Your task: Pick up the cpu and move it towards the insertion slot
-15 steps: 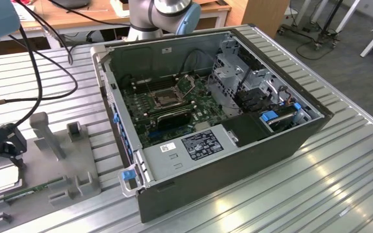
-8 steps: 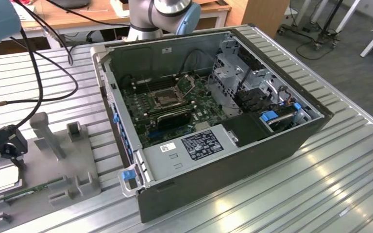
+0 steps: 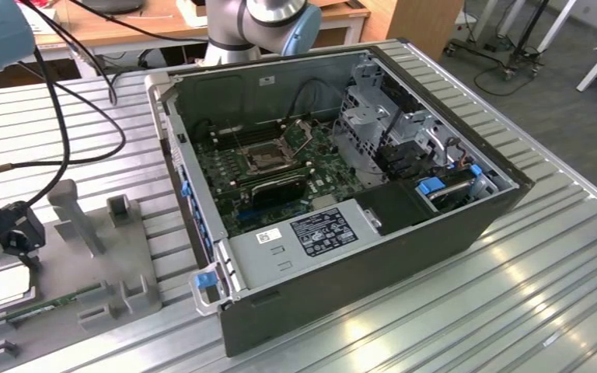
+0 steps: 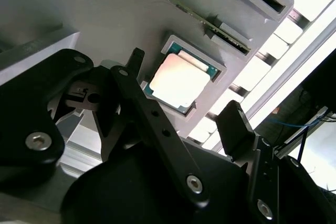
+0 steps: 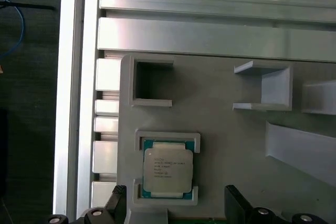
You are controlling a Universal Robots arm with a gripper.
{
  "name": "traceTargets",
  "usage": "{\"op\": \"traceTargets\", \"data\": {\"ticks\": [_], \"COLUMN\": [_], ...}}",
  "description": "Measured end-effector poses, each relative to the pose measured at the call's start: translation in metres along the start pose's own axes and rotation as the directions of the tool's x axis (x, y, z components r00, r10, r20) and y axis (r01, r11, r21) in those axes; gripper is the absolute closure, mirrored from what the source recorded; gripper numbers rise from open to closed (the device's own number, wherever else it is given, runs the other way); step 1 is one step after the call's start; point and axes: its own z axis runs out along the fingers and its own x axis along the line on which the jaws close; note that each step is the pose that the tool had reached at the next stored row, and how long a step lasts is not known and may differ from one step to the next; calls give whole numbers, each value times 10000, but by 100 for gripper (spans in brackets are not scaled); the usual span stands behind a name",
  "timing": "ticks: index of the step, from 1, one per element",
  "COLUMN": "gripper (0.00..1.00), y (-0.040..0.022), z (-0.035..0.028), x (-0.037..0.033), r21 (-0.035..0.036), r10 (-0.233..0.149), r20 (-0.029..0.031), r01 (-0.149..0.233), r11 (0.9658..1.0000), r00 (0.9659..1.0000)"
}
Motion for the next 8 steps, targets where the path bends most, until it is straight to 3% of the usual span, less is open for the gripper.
{"op": "traceTargets", "data": {"ticks": [8], "gripper": [18], "y": [1], "z": [36], "x": [1], "r21": [2], "r10": [0], "r20": [-3], "r01": [0], "r11": [10000], "r00": [10000]}}
